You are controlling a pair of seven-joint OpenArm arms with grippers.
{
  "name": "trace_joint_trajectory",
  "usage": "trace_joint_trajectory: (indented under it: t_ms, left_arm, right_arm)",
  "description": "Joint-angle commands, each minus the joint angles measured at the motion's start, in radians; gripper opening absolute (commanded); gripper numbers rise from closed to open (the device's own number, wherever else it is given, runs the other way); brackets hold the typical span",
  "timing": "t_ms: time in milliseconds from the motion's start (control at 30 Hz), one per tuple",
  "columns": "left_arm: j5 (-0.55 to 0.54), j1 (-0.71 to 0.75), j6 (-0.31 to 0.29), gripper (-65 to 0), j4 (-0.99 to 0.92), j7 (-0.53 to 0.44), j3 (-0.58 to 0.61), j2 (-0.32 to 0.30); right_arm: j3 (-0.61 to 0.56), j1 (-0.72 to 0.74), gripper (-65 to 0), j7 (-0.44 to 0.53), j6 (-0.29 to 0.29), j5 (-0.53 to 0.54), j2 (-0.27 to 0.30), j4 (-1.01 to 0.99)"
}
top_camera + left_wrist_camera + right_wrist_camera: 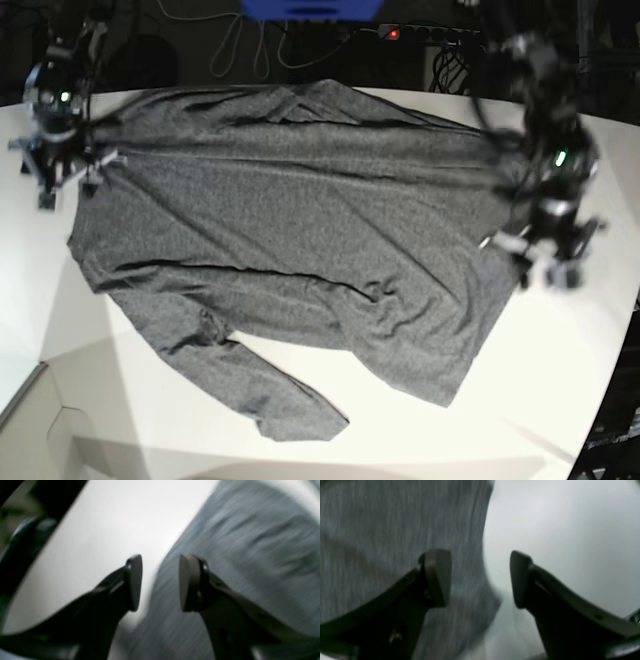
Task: Layout the t-shirt on the table in an organized manner, then fold the t-shirt properly
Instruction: 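Slide the left gripper along the shirt side toward the hem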
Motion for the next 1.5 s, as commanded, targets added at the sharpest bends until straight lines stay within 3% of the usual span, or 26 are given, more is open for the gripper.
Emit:
trace_joint_trajectory:
  t_ms: [0,167,333,433,567,900,1100,1300,1467]
  left_arm:
    - [-0.003,-0.051,0.004,-41.0,-0.037,-0.015,0.03,-0.008]
    - [-0.001,-0.297,0.009,-41.0,-0.39,-0.018,0.133,-0.013]
    - [-0.001,-0.447,0.01,-41.0,-0.7,-0.066,0.132,-0.053]
    - [-0.001,-0.472,0.01,-41.0,-0.809,-0.173,0.135,-0.081]
    - [-0.003,-0.455,0.01,-41.0,-0.858,-0.204,0.132,-0.114]
    - [-0.009,-0.205,0.01,-41.0,-0.634,-0.156,0.115,-0.145]
    - [-0.009,-0.066,0.004,-41.0,-0.437,-0.064,-0.046,-0.136]
    - [-0.01,-0.019,0.004,-41.0,-0.31,-0.03,-0.106,-0.131]
    - [-0.01,-0.024,0.004,-41.0,-0.204,-0.03,-0.115,-0.088]
  right_arm:
    - [0.0,0.032,-27.3,0.023,-0.007,0.0,0.027,0.002]
    - [-0.059,0.17,-27.3,0.022,-0.007,0.0,0.099,-0.118]
    - [-0.138,0.242,-27.3,0.022,-0.007,0.0,0.136,-0.241]
    - [-0.171,0.274,-27.3,0.022,-0.007,0.0,0.134,-0.296]
    - [-0.212,0.284,-27.3,0.03,-0.007,0.0,0.134,-0.359]
    - [-0.235,0.29,-27.3,0.031,-0.007,0.0,0.137,-0.413]
    - [-0.235,0.279,-27.3,0.03,-0.007,0.0,0.137,-0.41]
    - [-0.24,0.267,-27.3,0.033,-0.007,0.0,0.137,-0.407]
    - [-0.235,0.268,-27.4,0.033,-0.007,0.0,0.137,-0.387]
